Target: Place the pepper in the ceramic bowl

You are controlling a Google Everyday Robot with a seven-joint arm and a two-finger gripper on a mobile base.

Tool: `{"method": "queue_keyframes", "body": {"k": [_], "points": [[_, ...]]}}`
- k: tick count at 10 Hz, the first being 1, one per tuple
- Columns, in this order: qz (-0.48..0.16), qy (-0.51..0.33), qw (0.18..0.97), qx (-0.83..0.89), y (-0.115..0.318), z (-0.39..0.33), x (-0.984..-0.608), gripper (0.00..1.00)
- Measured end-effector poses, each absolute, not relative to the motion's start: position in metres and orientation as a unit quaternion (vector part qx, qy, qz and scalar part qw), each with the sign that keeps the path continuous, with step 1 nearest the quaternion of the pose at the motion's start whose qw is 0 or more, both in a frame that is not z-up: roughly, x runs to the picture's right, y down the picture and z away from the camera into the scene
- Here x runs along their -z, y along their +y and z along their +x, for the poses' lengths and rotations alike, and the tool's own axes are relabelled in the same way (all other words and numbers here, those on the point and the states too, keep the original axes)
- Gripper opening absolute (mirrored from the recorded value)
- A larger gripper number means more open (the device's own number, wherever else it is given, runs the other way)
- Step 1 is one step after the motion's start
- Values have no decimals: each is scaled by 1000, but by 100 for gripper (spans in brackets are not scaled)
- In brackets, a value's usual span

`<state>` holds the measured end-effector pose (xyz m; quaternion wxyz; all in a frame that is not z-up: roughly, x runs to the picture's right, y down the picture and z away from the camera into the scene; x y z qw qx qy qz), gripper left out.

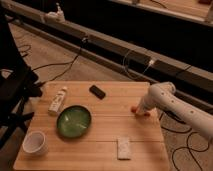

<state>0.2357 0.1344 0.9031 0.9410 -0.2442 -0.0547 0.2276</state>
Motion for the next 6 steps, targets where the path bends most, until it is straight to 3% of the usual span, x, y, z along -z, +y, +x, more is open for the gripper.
{"method": "queue_keyframes", "body": {"k": [2,6], "points": [[-233,-63,945,-219,123,226,-888,3],[-215,-133,955,-155,92,151,-834,3]]}}
